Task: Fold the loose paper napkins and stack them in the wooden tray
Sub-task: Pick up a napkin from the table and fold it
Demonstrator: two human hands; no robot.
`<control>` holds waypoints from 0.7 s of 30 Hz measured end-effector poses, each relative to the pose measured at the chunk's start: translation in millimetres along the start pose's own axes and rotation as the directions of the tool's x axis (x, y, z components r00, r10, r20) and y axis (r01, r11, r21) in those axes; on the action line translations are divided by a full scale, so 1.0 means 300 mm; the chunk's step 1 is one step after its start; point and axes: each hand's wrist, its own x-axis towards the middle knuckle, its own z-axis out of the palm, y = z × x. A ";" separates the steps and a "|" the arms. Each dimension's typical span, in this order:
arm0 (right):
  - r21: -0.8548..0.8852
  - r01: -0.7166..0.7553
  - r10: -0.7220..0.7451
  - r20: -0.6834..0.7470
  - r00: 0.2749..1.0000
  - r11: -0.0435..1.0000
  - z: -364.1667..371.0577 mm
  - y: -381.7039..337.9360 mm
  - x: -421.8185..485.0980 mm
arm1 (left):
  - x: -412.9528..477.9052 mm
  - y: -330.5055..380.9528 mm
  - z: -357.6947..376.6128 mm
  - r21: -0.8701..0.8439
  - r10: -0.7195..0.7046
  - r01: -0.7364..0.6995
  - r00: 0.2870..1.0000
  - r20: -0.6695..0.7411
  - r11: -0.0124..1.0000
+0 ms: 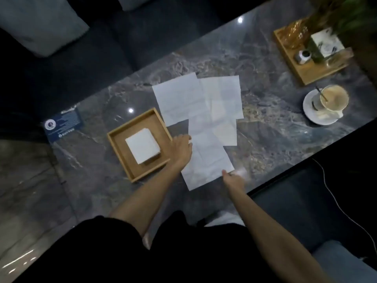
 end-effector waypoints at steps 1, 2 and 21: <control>0.082 -0.078 0.072 0.076 0.995 0.994 0.032 0.004 0.009 | 0.022 0.006 0.004 0.045 -0.014 0.013 0.999 0.034 0.999; 0.184 -0.167 0.142 0.142 0.980 0.969 0.069 0.006 0.025 | 0.042 0.013 0.011 0.098 -0.043 0.038 0.998 0.046 0.994; 0.340 0.075 -0.040 -0.107 0.993 0.937 0.106 -0.085 0.024 | 0.102 0.026 -0.025 -0.307 -0.068 0.121 0.982 0.179 0.944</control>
